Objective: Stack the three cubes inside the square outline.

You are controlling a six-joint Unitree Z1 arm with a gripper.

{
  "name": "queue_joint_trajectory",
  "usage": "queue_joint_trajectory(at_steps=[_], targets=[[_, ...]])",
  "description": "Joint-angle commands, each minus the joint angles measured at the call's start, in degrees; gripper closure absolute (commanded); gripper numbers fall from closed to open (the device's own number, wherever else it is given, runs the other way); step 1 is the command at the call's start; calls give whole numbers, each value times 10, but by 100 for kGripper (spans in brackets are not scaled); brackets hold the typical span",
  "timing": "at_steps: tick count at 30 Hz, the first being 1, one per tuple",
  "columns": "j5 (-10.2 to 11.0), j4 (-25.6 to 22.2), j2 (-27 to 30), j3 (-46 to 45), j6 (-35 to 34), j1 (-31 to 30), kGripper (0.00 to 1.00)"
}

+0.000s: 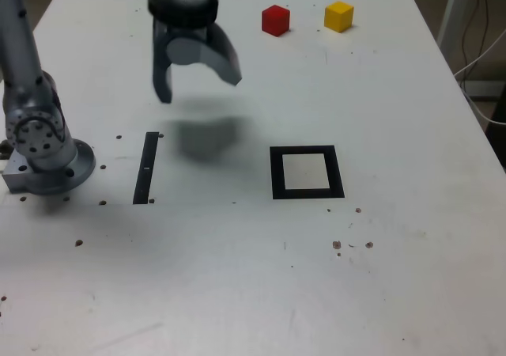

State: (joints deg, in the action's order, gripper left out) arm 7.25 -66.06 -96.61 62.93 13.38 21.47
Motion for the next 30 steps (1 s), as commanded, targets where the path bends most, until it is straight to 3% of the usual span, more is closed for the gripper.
queue_joint_trajectory(at_steps=[1, 16, 30], targets=[[3, -1, -22, 21, 16, 23, 0], [22, -11, -151, 183, 97, 140, 0], [31, -61, -243, 346, 139, 182, 0]])
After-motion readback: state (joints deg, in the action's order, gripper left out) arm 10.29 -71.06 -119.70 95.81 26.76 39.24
